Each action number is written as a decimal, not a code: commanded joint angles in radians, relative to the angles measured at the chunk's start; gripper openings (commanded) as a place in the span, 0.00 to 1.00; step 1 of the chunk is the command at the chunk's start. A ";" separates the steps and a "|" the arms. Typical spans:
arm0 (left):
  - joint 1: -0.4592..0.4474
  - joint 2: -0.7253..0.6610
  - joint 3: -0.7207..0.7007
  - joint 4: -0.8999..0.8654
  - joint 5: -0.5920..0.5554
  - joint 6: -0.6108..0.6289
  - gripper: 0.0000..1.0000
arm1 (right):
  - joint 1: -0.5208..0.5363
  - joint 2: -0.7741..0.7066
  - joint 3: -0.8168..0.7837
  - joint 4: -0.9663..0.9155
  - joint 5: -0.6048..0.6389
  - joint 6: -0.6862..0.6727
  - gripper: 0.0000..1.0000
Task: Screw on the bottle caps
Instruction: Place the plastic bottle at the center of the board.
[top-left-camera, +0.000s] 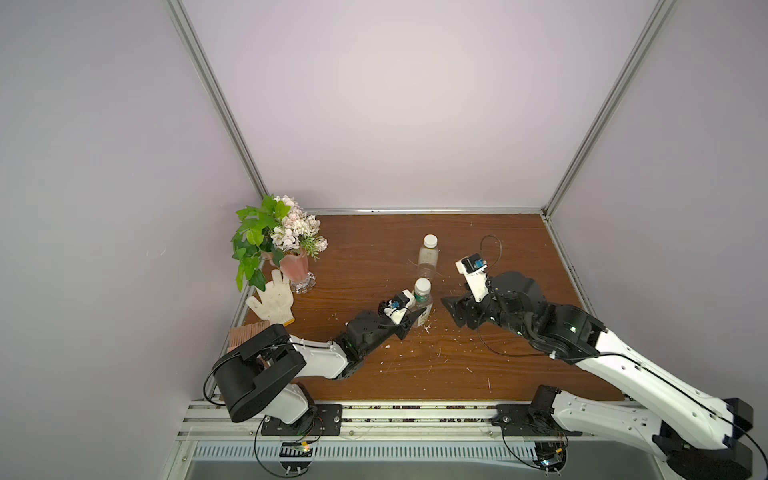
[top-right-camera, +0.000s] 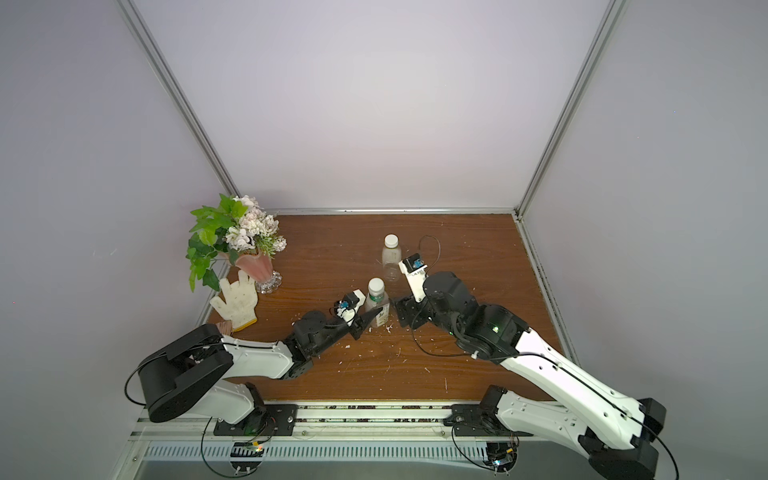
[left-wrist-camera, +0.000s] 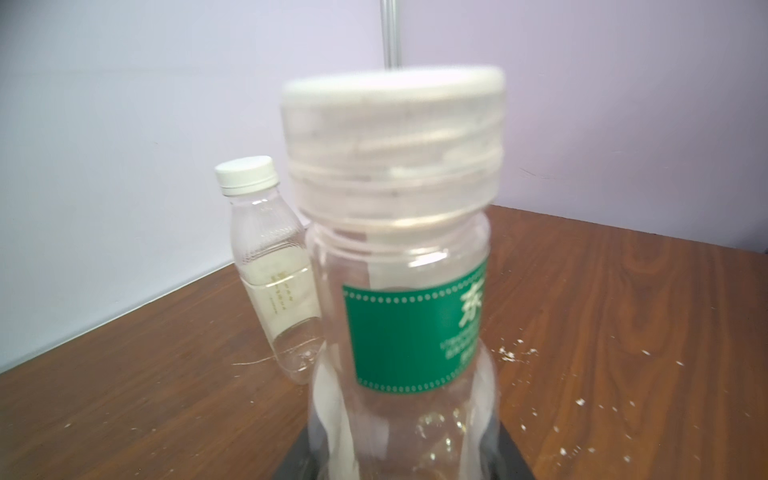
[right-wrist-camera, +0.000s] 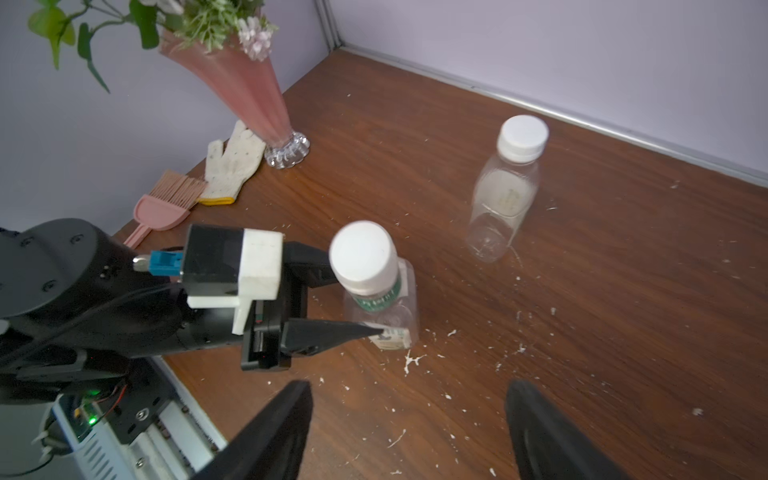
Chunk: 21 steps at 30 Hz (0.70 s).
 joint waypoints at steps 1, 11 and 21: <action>0.043 0.029 0.053 0.034 -0.067 -0.002 0.38 | -0.007 -0.086 -0.062 0.052 0.136 -0.028 0.83; 0.145 0.124 0.117 0.093 -0.066 -0.027 0.39 | -0.008 -0.198 -0.180 0.106 0.191 -0.008 0.88; 0.195 0.240 0.189 0.144 -0.049 -0.052 0.40 | -0.007 -0.214 -0.214 0.134 0.207 0.001 0.88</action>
